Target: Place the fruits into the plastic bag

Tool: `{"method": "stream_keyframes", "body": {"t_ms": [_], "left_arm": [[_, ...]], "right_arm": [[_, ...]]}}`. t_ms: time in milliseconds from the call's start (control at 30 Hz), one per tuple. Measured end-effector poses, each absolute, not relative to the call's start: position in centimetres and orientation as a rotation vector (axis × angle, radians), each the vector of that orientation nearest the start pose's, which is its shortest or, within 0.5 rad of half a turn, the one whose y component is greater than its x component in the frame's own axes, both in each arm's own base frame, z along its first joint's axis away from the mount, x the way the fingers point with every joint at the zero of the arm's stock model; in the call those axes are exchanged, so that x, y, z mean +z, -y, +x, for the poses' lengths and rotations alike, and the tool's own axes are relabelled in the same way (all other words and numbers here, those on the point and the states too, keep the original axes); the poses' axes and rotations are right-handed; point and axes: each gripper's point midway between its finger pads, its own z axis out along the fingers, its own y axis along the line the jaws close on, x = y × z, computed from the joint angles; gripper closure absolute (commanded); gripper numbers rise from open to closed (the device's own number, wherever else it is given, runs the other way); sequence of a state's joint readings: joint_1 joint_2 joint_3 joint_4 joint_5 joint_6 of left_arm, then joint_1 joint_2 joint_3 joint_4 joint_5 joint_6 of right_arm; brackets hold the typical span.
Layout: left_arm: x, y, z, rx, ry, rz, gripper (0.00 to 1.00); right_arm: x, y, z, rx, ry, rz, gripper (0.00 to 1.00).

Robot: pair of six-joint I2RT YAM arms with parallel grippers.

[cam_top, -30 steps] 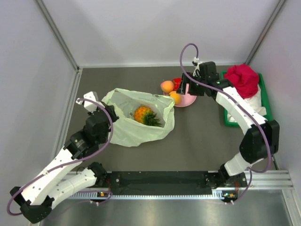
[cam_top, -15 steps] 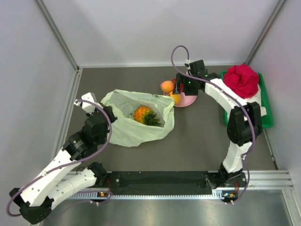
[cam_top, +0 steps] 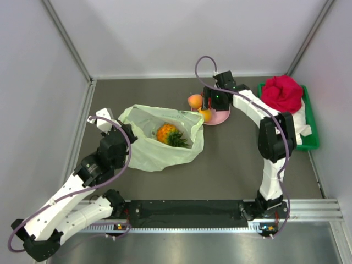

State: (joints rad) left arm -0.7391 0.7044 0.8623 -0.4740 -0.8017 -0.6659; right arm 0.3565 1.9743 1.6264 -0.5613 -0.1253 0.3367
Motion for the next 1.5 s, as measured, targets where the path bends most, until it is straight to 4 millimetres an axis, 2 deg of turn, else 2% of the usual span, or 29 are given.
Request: {"method": "stream_keyframes", "body": {"t_ms": [300,600,767,1500], "left_arm": [[28.2,8.4,25.3,-0.241,-1.745,-0.464,1.0],[27.9,8.5,25.4,-0.241,-1.752,-0.47,1.0],[27.6,8.7,25.6,-0.229,-1.764,-0.464,1.0],[27.4,8.9,25.8,-0.22,-1.773,-0.459,1.0]], "right_arm": [[10.2,-21.4,46.8,0.451,-2.523,-0.084,0.22],[9.9,-22.2,46.4,0.449,-2.529,-0.122,0.22],[8.8,-22.6,45.7,0.446,-2.549,-0.142,0.22],[7.9,-22.0,46.0,0.37,-2.551,-0.146,0.24]]}}
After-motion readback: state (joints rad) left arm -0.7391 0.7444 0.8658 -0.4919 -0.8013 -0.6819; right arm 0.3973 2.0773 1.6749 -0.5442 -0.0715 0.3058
